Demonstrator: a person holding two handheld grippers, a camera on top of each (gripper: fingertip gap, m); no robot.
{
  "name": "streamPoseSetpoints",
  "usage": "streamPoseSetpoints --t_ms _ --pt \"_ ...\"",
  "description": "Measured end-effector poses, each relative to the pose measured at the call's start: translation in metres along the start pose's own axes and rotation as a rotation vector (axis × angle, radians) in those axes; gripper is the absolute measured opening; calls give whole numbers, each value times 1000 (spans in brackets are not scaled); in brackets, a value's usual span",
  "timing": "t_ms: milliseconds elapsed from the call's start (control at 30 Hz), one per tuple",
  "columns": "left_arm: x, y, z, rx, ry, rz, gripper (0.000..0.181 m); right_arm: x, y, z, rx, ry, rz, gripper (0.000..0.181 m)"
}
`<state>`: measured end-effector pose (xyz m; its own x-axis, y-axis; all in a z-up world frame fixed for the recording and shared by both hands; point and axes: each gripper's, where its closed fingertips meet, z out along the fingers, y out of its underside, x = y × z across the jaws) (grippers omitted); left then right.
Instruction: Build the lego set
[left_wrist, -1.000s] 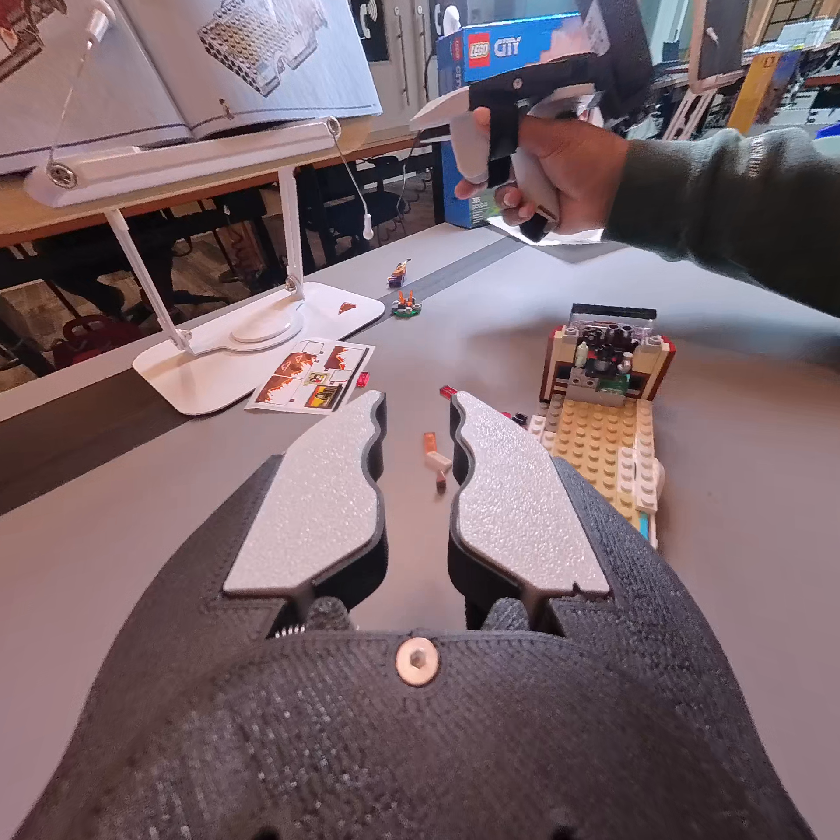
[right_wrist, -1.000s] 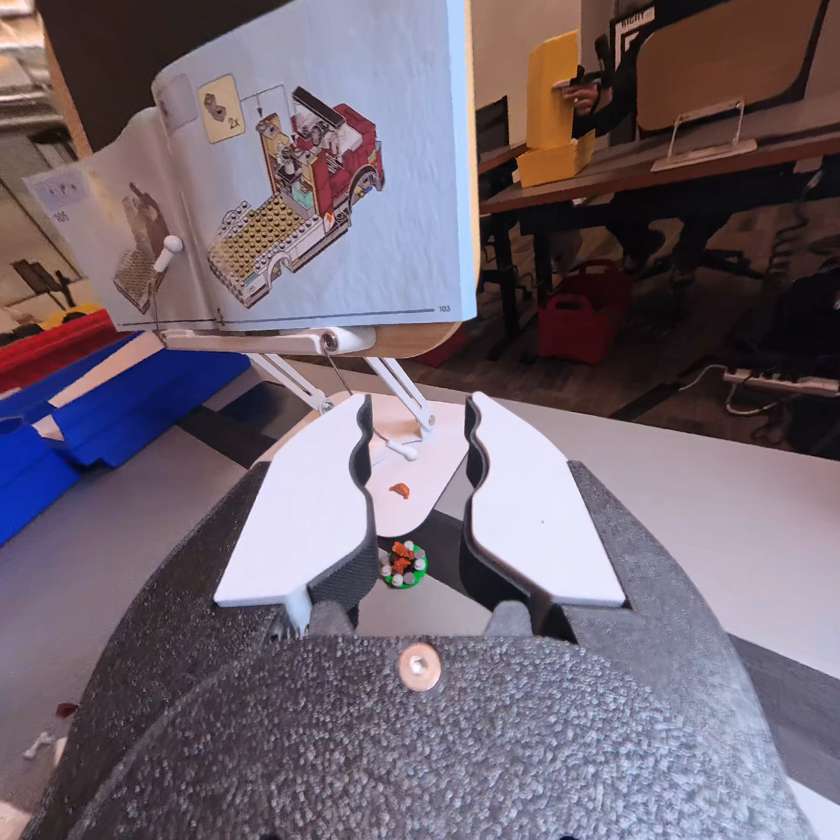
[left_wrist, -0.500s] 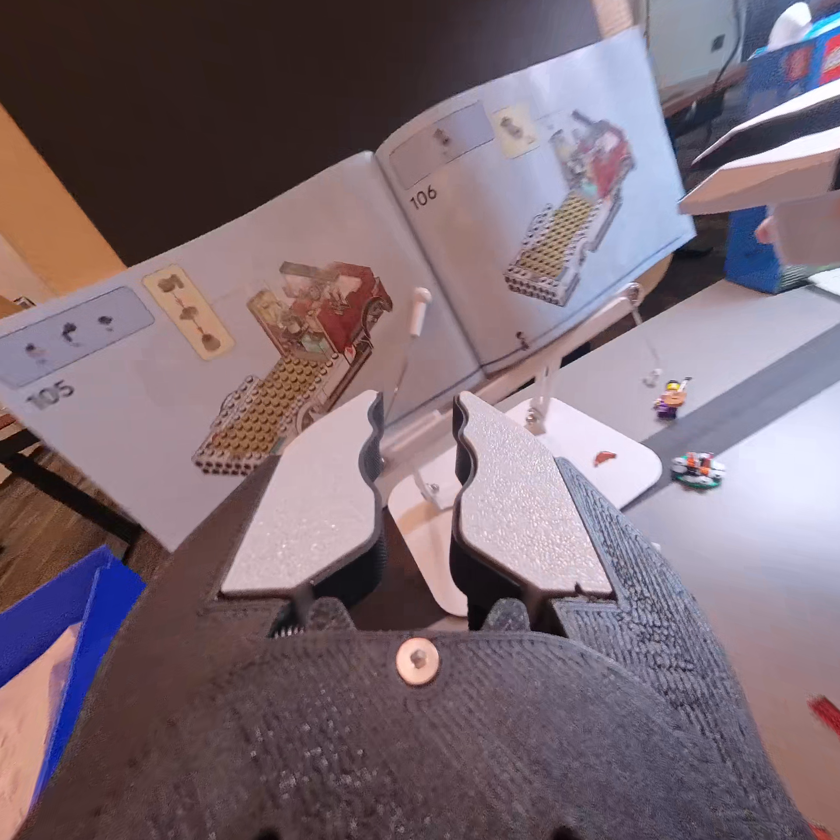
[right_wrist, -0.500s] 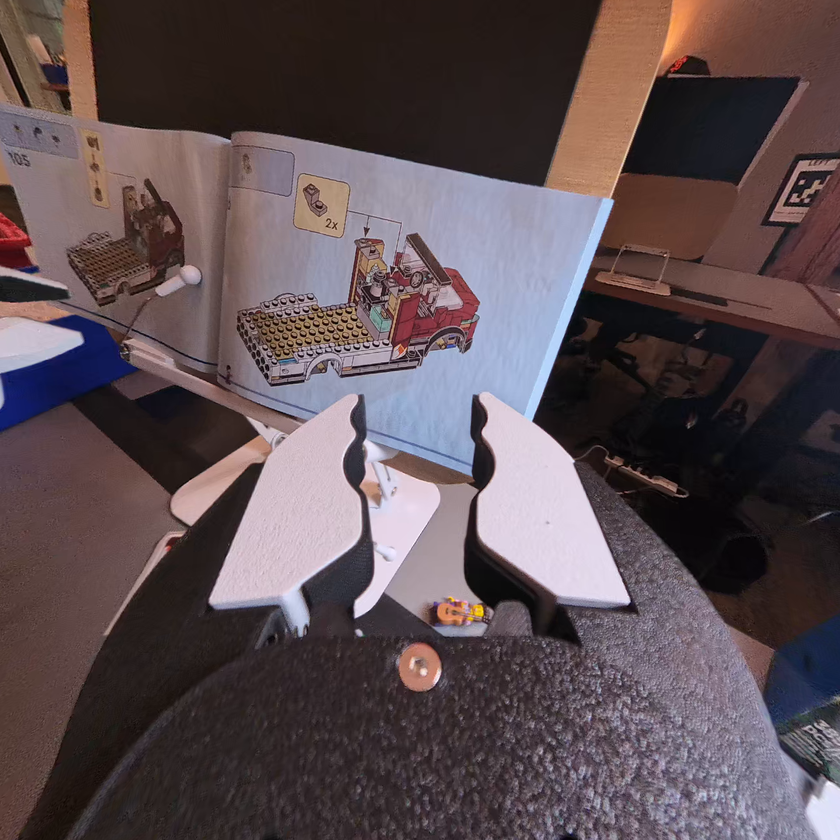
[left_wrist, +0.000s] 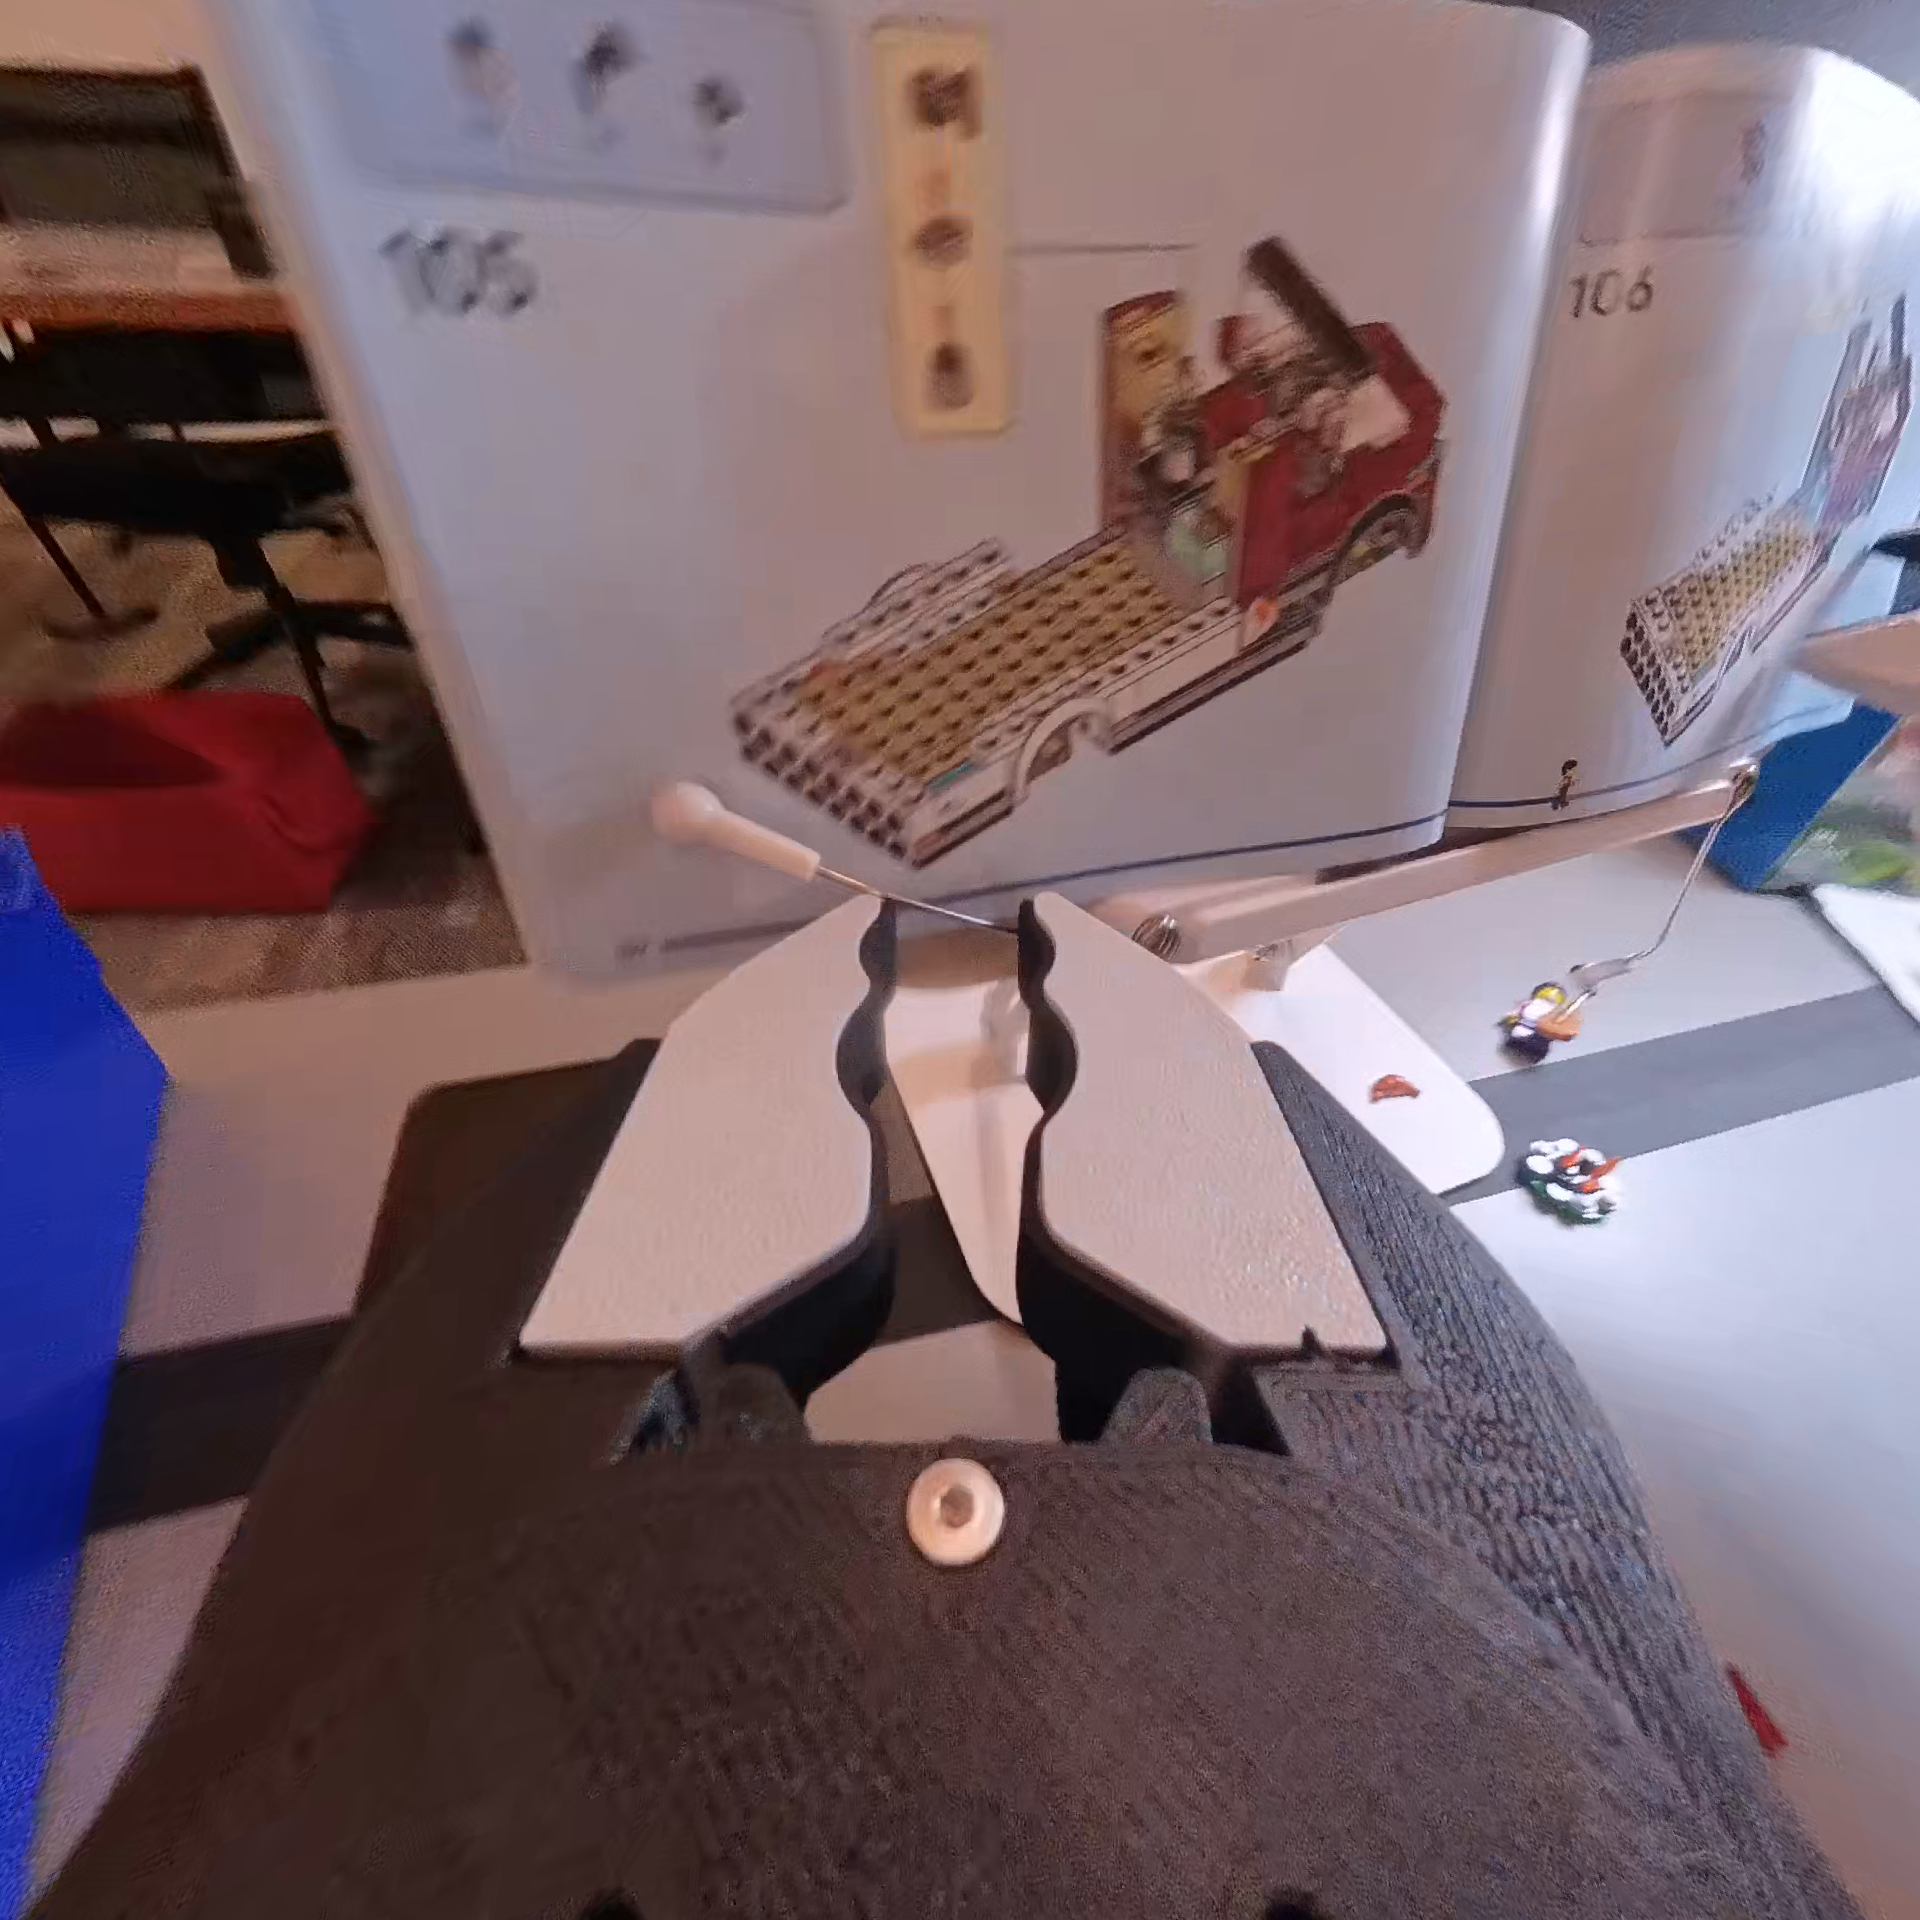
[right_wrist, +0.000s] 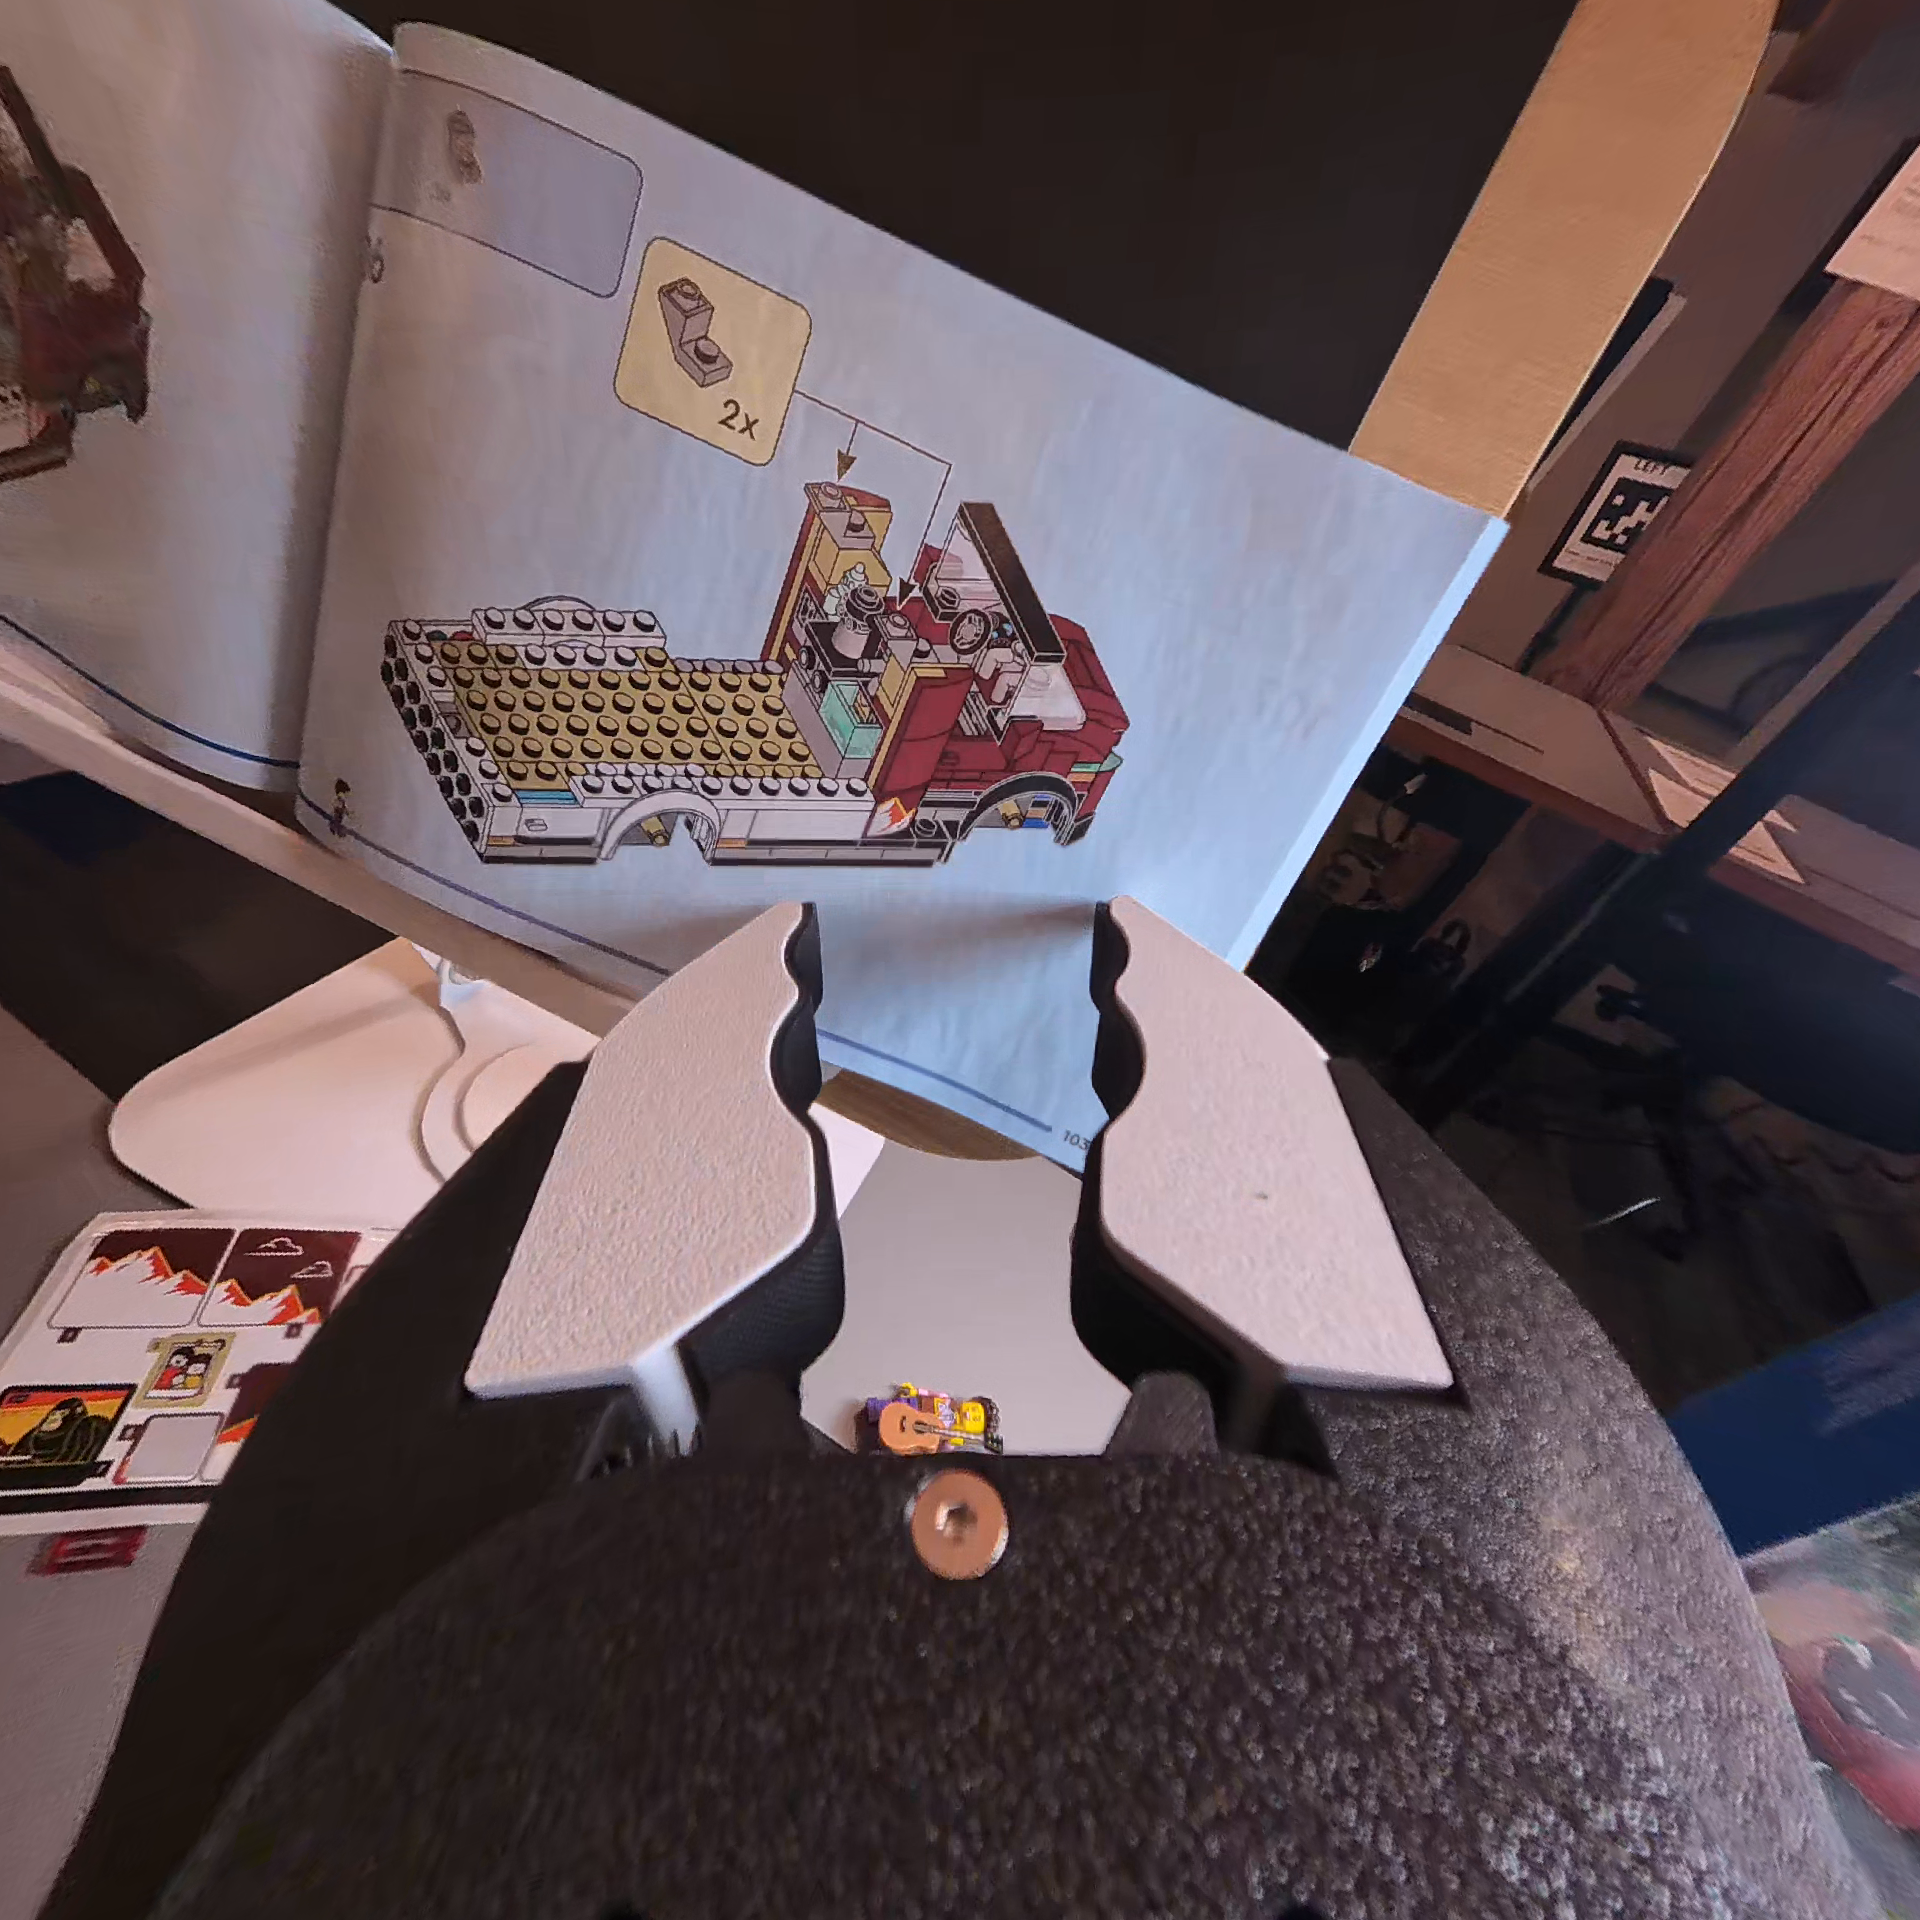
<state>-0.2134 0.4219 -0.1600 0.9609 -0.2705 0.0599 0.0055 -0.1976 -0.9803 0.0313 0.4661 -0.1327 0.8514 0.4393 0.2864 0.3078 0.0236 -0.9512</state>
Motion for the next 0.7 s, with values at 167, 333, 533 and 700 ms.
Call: streamPoseSetpoints --t_ms 167,333,533,700 --pt "-23 7 -38 138 -56 -197 21 0 4 0 -14 8 -27 49" --pt "39 -21 -32 180 62 115 20 4 -5 2 -6 30 -52 50" --pt "115 -25 27 59 170 423 17 12 -33 6 29 54 -97 62" --pt "118 -21 50 -5 145 410 3 25 -49 11 49 65 -131 75"
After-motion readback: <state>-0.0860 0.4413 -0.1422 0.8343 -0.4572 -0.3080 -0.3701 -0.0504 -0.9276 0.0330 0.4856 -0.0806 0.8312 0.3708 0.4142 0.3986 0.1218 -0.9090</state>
